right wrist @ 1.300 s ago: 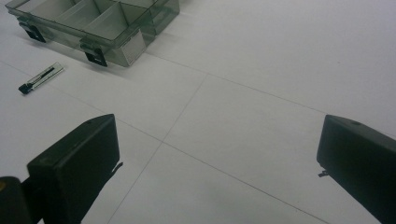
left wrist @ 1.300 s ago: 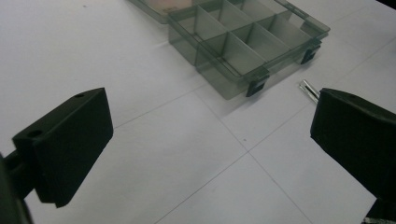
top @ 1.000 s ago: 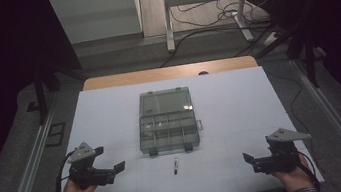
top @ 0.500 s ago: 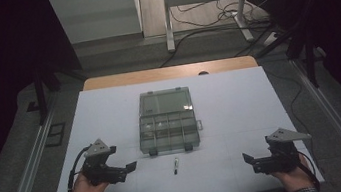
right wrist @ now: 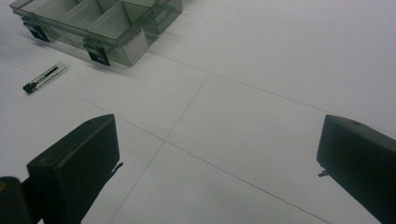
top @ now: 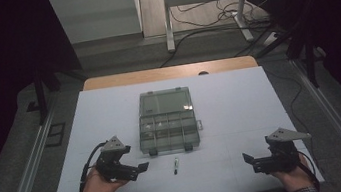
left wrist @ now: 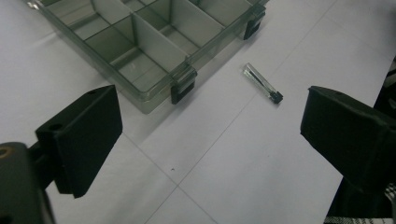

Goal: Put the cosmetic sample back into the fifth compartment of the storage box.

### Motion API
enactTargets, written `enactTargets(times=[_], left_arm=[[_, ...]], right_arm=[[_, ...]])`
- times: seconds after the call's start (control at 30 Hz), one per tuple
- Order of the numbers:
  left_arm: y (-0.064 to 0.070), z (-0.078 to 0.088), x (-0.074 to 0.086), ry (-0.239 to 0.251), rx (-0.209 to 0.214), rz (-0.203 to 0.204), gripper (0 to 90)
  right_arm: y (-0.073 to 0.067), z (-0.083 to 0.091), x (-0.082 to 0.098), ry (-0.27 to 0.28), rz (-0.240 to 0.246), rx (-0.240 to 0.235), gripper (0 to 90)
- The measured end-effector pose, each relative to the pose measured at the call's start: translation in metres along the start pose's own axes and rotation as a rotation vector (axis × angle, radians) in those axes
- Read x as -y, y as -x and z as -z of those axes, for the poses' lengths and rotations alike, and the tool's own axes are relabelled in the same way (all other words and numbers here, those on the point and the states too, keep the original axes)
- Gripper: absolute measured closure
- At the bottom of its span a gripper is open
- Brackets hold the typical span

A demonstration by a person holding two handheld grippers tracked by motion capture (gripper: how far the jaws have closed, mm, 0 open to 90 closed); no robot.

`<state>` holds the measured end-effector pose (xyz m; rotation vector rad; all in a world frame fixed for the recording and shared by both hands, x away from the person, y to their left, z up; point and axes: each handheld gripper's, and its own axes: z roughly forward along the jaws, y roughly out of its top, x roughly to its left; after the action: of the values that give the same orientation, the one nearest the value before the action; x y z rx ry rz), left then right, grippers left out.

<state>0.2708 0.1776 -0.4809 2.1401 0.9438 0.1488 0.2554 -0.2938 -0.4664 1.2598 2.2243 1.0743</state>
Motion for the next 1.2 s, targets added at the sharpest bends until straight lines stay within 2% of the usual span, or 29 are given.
enactTargets(times=[0.13,0.37,0.57,0.77,1.2], left_arm=[[0.003,-0.008,-0.006,-0.014,0.017,-0.005,10.8],[0.012,-0.025,-0.015,-0.061,0.042,-0.056,16.9],[0.019,-0.038,-0.022,-0.095,0.078,-0.086,26.3],[0.024,-0.051,-0.028,-0.121,0.108,-0.099,35.6],[0.033,-0.079,-0.036,-0.167,0.128,-0.117,46.7]], right_arm=[[0.000,0.000,0.000,-0.003,0.001,0.000,0.0],[0.000,-0.001,0.000,-0.006,0.003,0.000,0.0],[0.000,-0.001,0.000,-0.010,0.005,-0.002,0.0],[0.000,-0.002,0.000,-0.014,0.004,-0.004,0.0],[0.000,-0.002,-0.001,-0.022,0.008,-0.003,0.0]])
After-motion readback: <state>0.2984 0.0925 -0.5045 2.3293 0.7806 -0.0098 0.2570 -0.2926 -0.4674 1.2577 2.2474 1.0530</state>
